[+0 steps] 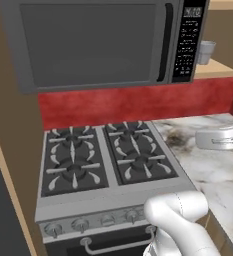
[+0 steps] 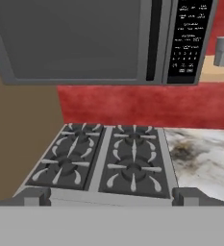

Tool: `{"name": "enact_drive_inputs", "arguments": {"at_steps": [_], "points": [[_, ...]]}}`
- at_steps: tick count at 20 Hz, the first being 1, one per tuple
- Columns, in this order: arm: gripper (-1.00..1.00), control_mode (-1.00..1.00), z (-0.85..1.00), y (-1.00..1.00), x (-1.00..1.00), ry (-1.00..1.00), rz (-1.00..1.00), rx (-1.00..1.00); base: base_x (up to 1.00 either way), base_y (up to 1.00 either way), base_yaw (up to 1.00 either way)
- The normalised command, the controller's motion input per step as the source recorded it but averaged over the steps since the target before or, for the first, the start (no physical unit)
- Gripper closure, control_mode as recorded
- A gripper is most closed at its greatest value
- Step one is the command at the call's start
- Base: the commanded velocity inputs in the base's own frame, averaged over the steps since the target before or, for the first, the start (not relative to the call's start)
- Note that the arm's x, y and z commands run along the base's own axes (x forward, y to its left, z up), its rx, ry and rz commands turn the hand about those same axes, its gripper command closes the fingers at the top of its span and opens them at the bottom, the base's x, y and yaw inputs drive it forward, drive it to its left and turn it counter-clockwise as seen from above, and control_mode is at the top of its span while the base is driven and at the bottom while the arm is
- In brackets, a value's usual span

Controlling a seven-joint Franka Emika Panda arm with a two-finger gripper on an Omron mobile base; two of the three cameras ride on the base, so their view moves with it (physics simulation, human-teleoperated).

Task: There is a bowl on the dining counter. Grab a lemon wedge from the fridge and place it in the bowl. Then get the liquor bottle and glass cup from the cabinet and place them next to the bowl.

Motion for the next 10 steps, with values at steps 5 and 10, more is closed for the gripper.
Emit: {"name": "enact_drive_inputs", "arguments": {"at_steps": [5, 10], "points": [[-1.00, 1.00, 0.00, 0.00, 0.00, 0.00, 0.00, 0.00, 0.68, -0.68, 0.16], [-1.00, 1.00, 0.00, 0.00, 0.00, 0.00, 0.00, 0.00, 0.91, -0.62, 0.12]]}}
